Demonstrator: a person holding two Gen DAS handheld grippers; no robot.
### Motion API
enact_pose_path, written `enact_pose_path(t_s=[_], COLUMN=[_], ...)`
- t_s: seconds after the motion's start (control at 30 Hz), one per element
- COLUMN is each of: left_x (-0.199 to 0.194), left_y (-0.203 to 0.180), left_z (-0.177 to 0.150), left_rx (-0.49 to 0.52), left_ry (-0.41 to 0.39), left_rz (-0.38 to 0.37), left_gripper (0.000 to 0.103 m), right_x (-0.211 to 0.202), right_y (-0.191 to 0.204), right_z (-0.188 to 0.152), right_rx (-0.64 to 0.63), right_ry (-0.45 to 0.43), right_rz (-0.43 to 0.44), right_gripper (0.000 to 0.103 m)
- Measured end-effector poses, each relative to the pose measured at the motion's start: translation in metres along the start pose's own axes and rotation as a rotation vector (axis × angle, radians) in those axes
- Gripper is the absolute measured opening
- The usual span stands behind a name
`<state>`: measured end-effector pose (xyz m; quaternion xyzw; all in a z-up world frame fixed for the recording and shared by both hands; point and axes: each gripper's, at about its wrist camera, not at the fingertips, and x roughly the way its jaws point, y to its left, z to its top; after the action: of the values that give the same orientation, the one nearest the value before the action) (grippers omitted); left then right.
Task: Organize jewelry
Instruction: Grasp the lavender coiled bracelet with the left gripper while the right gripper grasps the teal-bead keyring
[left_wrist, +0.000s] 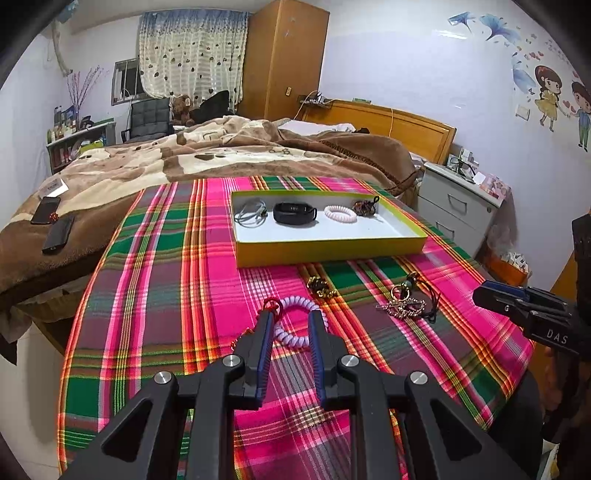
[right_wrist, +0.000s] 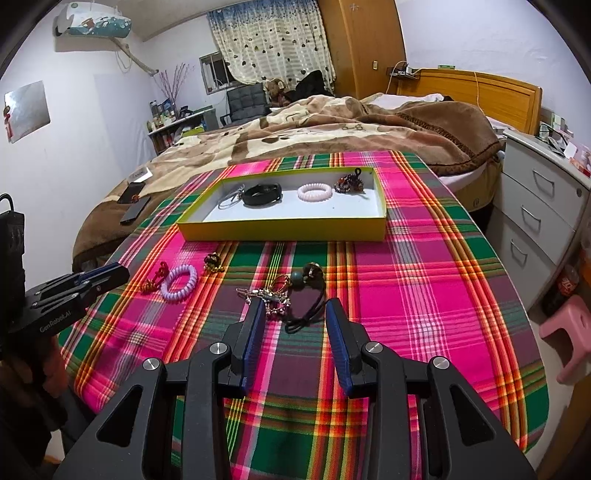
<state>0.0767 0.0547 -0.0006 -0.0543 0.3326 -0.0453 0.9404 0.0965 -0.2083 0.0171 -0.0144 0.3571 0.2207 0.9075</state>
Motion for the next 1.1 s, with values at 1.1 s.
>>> enact_pose_path(t_s=[1.1], left_x=[0.058], left_y=[0.011], left_z=[0.002], left_rx=[-0.103], left_ry=[0.173], left_rz=[-0.017], left_gripper=[0.019], right_x=[0.055], right_y=[-0.014], right_z=[0.013], right_rx=[0.019], right_ry=[0.088], right_rz=[-0.041], right_gripper=[0.035])
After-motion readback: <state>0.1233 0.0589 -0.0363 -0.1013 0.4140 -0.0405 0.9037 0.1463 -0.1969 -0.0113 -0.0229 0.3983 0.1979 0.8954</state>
